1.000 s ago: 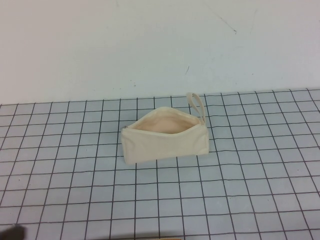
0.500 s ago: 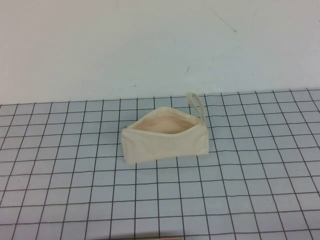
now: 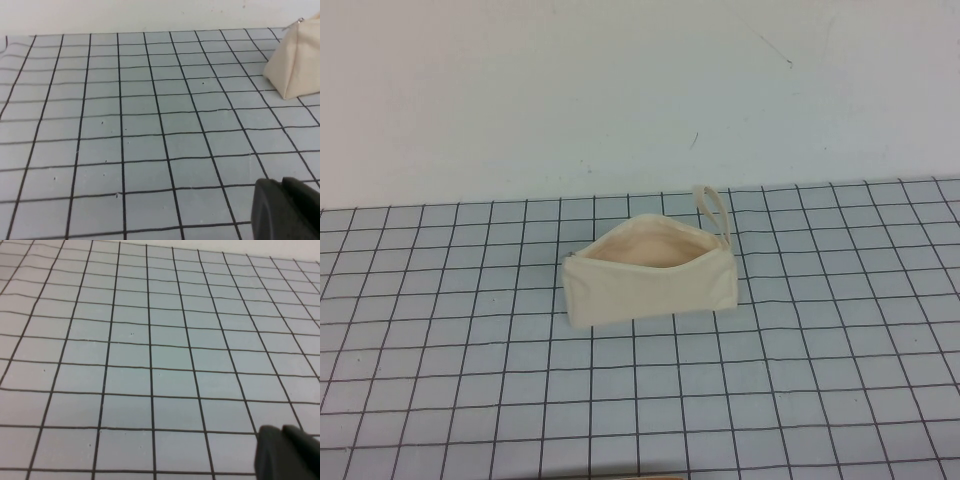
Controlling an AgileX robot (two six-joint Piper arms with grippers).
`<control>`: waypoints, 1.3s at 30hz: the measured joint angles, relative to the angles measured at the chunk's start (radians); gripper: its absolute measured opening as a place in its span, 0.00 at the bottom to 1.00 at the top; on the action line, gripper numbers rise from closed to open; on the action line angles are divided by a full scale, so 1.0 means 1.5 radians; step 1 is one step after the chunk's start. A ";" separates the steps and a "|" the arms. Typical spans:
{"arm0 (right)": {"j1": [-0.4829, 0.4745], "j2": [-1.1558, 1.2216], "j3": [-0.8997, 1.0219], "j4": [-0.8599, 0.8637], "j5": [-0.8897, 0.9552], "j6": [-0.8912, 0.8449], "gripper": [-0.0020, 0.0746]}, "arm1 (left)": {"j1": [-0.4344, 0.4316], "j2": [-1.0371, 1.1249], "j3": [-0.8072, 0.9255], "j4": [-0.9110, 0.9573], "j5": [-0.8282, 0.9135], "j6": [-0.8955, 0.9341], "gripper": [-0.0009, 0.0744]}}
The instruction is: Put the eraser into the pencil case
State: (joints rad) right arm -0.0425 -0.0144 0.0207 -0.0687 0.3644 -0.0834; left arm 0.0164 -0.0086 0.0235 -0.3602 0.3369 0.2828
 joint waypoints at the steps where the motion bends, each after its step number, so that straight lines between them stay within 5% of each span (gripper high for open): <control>1: 0.000 0.000 0.000 0.000 0.000 0.000 0.02 | 0.001 0.000 0.000 0.014 0.000 -0.027 0.01; 8: 0.000 0.000 0.000 0.000 0.000 0.000 0.02 | 0.003 0.000 -0.001 0.186 -0.001 -0.240 0.01; 39: 0.000 0.000 0.000 0.000 0.000 0.000 0.02 | 0.008 0.000 -0.002 0.216 0.000 -0.245 0.01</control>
State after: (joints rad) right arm -0.0425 -0.0144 0.0207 -0.0687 0.3644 -0.0834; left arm 0.0285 -0.0086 0.0203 -0.0366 0.3369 -0.0847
